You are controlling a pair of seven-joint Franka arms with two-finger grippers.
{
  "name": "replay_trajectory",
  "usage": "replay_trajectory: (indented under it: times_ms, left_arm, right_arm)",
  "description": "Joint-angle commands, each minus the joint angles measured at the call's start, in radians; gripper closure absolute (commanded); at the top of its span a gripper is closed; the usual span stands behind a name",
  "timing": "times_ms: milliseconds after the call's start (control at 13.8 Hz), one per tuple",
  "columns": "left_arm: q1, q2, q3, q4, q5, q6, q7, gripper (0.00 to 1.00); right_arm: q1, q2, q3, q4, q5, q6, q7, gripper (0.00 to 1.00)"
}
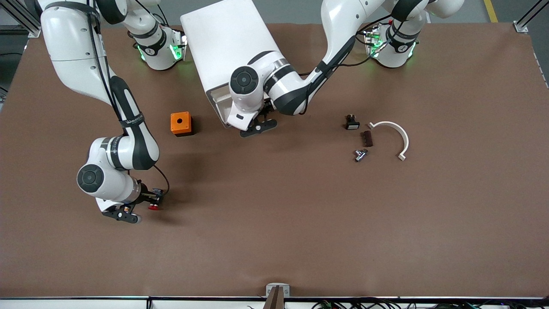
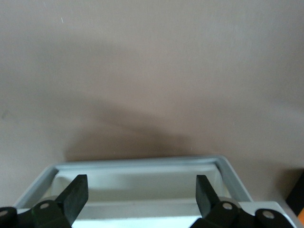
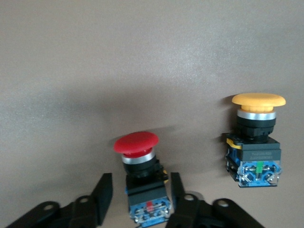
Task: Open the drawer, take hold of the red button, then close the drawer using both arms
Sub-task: 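Set down the red button with the right gripper while the left gripper shuts the drawer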
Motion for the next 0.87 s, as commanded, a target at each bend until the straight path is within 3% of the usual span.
replay_trajectory:
  times_ms: [0, 217, 795]
  left_arm:
    - [-0.005, -0.009, -0.019, -0.023, -0.058, 0.011, 0.011, 0.00]
    - [-0.005, -0.009, -0.036, -0.028, -0.098, 0.011, -0.001, 0.00]
    - [-0.016, -0.009, -0.041, -0.055, -0.157, 0.008, -0.035, 0.00]
  right_arm:
    - [-0.016, 0.001, 0.010, 0.056, -0.006, -0.061, -0.003, 0.00]
    - [-0.027, -0.072, 0.009, 0.087, -0.009, -0.234, -0.090, 0.00]
    - [-0.188, -0.396, 0.009, 0.076, -0.009, -0.613, -0.327, 0.00]
